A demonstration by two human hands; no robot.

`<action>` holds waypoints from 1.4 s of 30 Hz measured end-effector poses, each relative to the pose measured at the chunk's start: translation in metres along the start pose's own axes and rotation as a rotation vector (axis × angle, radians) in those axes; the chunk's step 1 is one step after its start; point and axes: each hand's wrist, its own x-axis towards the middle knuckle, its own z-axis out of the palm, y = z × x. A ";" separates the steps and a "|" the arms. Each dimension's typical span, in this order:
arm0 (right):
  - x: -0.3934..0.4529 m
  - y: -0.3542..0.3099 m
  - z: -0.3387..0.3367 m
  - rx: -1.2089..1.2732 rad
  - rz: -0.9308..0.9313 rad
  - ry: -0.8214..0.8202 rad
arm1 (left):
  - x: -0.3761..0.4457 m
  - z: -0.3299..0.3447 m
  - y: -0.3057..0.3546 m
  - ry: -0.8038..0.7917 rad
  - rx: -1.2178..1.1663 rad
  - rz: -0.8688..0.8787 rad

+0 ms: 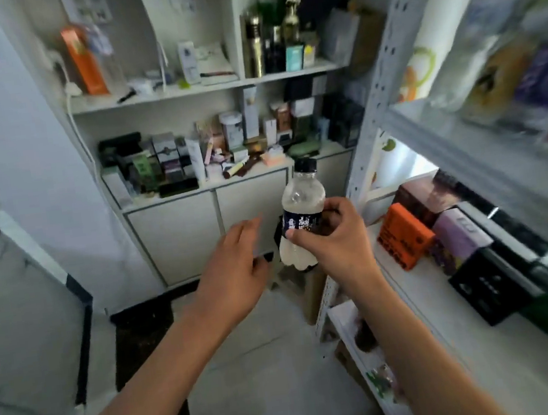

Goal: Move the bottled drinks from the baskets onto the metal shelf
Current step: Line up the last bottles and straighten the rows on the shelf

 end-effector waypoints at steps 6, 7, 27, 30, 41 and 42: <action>-0.010 -0.066 -0.051 0.005 -0.119 0.182 | 0.033 -0.033 0.056 0.035 -0.072 0.181; -0.012 -0.076 -0.060 0.009 -0.135 0.210 | 0.038 -0.036 0.066 0.037 -0.086 0.211; -0.114 -0.137 -0.247 -0.163 -0.258 0.819 | 0.042 -0.009 0.258 -0.105 -0.321 0.753; -0.132 -0.134 -0.275 -0.182 -0.264 0.901 | 0.032 0.005 0.287 -0.136 -0.345 0.797; -0.191 -0.084 -0.366 -0.312 -0.129 1.142 | 0.003 0.060 0.373 -0.312 -0.325 0.861; -0.192 -0.079 -0.371 -0.312 -0.113 1.156 | 0.002 0.065 0.378 -0.328 -0.306 0.874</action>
